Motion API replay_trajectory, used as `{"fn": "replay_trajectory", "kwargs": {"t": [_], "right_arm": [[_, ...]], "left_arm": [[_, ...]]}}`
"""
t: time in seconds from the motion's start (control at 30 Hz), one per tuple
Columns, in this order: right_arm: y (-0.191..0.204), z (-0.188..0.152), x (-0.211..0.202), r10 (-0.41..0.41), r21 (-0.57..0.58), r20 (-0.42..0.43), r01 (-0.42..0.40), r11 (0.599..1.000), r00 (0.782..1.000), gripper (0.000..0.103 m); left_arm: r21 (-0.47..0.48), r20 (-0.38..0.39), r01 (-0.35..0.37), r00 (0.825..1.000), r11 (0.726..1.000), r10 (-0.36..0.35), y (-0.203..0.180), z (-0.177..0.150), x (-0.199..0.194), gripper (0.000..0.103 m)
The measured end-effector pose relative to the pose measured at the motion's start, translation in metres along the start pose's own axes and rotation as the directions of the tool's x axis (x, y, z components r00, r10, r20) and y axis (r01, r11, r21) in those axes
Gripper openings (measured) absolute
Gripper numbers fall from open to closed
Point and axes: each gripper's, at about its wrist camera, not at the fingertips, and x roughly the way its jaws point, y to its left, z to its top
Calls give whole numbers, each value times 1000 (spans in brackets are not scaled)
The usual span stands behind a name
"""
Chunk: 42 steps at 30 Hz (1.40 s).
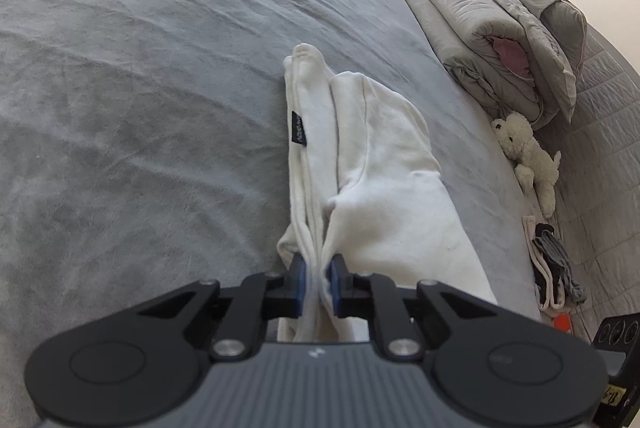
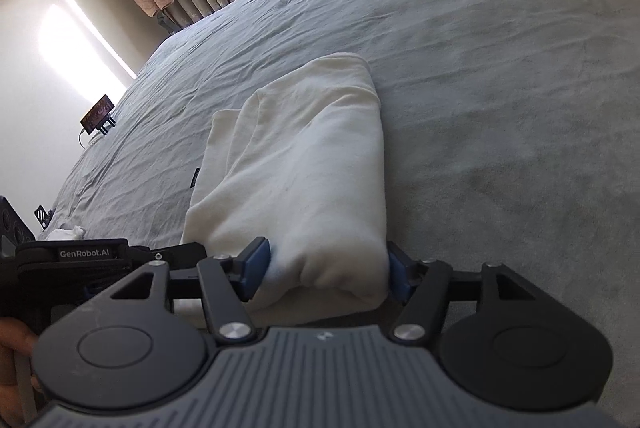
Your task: Fold clothes
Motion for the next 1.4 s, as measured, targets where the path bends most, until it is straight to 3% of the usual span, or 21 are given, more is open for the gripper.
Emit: {"fn": "replay_trajectory", "kwargs": {"t": [0.07, 0.1, 0.17, 0.2, 0.27, 0.37, 0.43, 0.47, 0.5, 0.53, 0.63, 0.77, 0.83, 0.93, 0.97, 1.07, 1.13, 1.2, 1.33, 1.4], "right_arm": [[21, -5, -6, -75, -182, 77, 88, 979, 994, 66], [33, -10, -10, -118, -287, 137, 153, 945, 983, 66], [59, -28, -16, -163, -499, 271, 283, 819, 949, 67], [68, -38, -18, -146, -573, 312, 308, 759, 939, 67], [81, -58, -21, -65, -683, 331, 286, 672, 941, 67], [95, -80, -16, 49, -802, 262, 190, 566, 964, 62], [101, -89, -6, 46, -843, 248, 192, 502, 968, 53], [102, -91, -1, 38, -851, 242, 193, 488, 969, 43], [104, -92, 5, 31, -859, 237, 194, 474, 971, 40], [106, -93, 9, 26, -863, 231, 192, 468, 973, 36], [111, -90, 16, 28, -858, 215, 175, 484, 976, 9], [117, -87, 18, 16, -839, 225, 185, 511, 974, 6], [119, -83, 10, 42, -811, 242, 178, 557, 969, 6], [120, -80, 4, 64, -778, 252, 163, 607, 966, 6], [121, -80, 5, 63, -774, 246, 156, 613, 967, 6], [120, -88, 20, 29, -801, 185, 134, 584, 982, 7], [121, -95, 26, 13, -818, 179, 142, 557, 984, 9], [124, -97, 26, 4, -817, 183, 150, 556, 983, 9], [120, -90, 23, 7, -809, 147, 116, 576, 989, 14], [112, -76, 11, 37, -789, 104, 60, 611, 994, 19]], "left_arm": [[-2, -3, 0, 1000, 1000, 0, 0, 0, 0, 13], [-5, -6, 2, 1000, 1000, -2, 1, 1, 1, 13], [-12, -11, 4, 1000, 1000, -5, 2, 1, 1, 13], [-16, -13, 6, 1000, 1000, -6, 3, 1, 1, 13], [-23, -18, 8, 1000, 1000, -9, 4, 2, 2, 13], [-34, -26, 12, 1000, 999, -13, 5, 3, 2, 13], [-37, -29, 13, 1000, 999, -14, 5, 3, 3, 14], [-38, -30, 13, 999, 999, -14, 5, 3, 3, 14], [-40, -31, 12, 999, 999, -13, 5, 3, 3, 14], [-43, -32, 11, 999, 999, -13, 6, 3, 3, 15], [-55, -38, 8, 999, 998, -10, 7, 4, 2, 18], [-83, -48, 7, 999, 997, -11, 11, 6, -1, 31], [-89, -39, 27, 999, 996, -31, 11, 7, -6, 35], [-92, -28, 56, 998, 994, -59, 10, 8, -11, 50], [-87, -36, 60, 997, 994, -64, 10, 8, -9, 54], [-69, -57, 48, 997, 996, -52, 7, 4, 1, 57], [-44, -52, 37, 998, 998, -40, 3, -1, 6, 57], [2, -30, 16, 999, 1000, -16, -4, -6, 8, 48], [68, 6, -17, 1000, 998, 17, -12, -11, 8, 34], [65, 8, -14, 1000, 998, 13, -10, -10, 7, 28]]}}
